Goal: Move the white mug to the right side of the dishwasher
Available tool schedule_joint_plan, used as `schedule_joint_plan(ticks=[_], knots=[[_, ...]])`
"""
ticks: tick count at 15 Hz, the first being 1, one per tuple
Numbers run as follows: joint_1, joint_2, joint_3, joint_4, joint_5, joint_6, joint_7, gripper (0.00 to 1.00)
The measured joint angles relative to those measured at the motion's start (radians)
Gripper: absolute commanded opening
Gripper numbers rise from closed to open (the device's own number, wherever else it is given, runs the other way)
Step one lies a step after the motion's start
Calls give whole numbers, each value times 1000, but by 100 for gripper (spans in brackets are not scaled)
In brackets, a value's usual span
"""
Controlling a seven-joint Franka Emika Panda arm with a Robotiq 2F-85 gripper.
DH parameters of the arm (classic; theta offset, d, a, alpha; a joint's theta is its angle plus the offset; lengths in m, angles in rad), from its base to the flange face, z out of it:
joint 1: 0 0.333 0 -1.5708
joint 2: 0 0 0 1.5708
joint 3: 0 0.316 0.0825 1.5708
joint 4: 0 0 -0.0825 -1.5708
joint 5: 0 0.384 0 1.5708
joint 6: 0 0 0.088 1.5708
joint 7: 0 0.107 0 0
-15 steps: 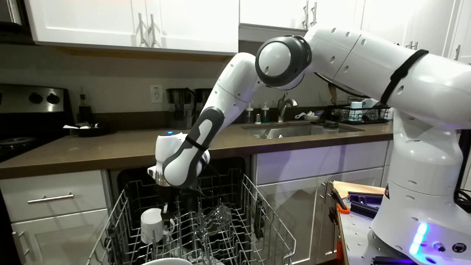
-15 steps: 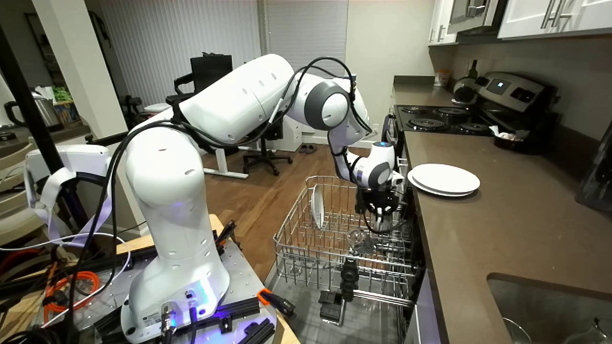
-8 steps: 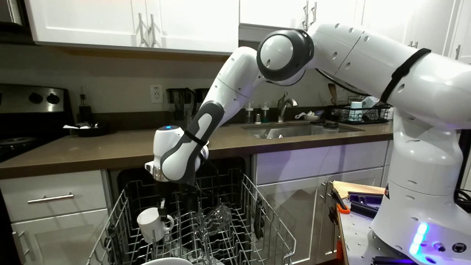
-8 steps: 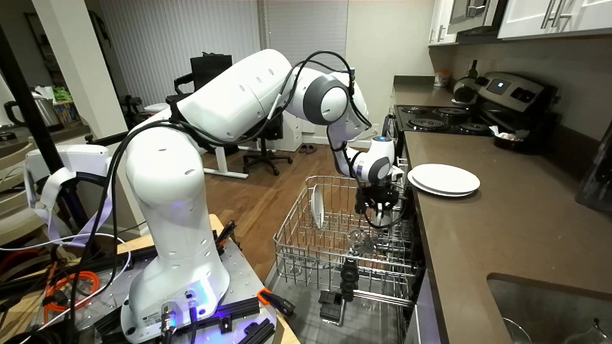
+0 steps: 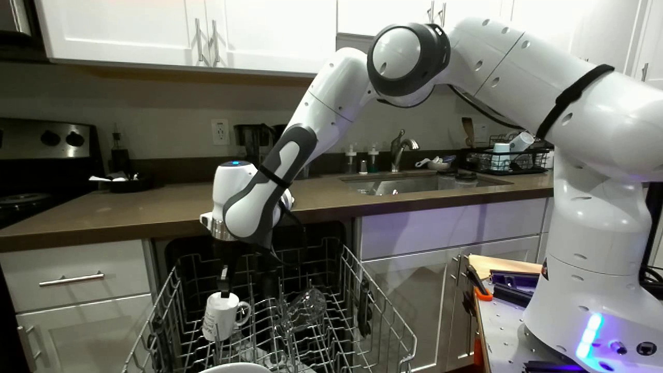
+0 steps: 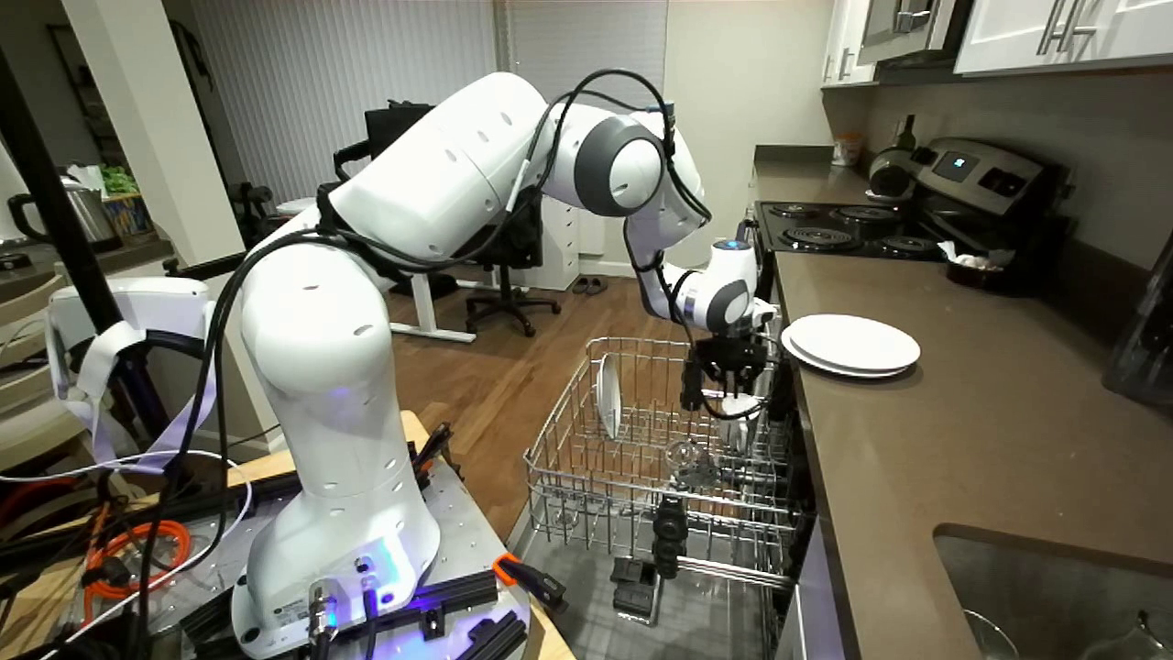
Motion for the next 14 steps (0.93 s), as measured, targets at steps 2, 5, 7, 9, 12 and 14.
schedule_joint_plan(ticks=[2,5,7,9,12,14], knots=[[0,-16,1,-18,0,0,0,51],[2,-24,-6,-33,0,0,0,70],[6,-24,-17,-39,0,1,0,83],[8,-23,-27,-46,0,3,0,95],[13,-15,-42,-52,0,9,1,100],[13,-6,-51,-52,0,13,1,100]])
